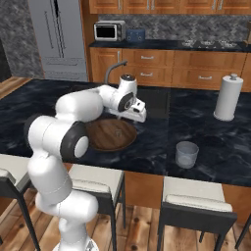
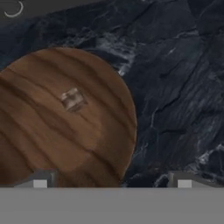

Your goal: There are four ice cubes in the ice bowl. Place two ice cubes in each glass of water.

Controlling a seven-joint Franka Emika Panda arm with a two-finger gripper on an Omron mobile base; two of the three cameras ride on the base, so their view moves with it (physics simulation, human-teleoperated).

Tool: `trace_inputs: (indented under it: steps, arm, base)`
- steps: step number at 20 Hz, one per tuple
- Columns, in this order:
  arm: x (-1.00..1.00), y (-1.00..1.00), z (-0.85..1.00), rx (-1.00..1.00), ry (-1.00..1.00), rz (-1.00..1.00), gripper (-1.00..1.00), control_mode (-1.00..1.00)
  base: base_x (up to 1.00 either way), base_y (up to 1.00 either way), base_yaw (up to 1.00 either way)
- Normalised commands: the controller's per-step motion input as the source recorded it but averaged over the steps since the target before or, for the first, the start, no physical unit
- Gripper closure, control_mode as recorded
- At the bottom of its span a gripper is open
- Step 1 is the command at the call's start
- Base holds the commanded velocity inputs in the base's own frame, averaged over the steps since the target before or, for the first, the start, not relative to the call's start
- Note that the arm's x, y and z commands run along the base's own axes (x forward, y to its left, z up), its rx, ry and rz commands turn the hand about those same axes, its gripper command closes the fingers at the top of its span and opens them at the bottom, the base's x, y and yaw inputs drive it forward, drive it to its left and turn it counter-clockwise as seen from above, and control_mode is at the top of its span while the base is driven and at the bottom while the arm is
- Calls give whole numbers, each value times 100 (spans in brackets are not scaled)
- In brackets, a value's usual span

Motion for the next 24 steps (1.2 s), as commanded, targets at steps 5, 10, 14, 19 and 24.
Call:
trace_inputs:
  steps: [5,10,14,19,24]
  arm:
    - [1,70,-8,-1,3,41,-100,-100]
    - [19,52,-35,-3,0,32,-100,-100]
    - [43,5,-56,-7,0,17,-100,-100]
    - [45,0,-38,-11,0,11,-100,-100]
    - [16,1,-29,-12,0,6,-100,-100]
  base:
    - [0,0,0]
    - [0,0,0]
    - [0,0,0]
    - [0,0,0]
    - [0,0,0]
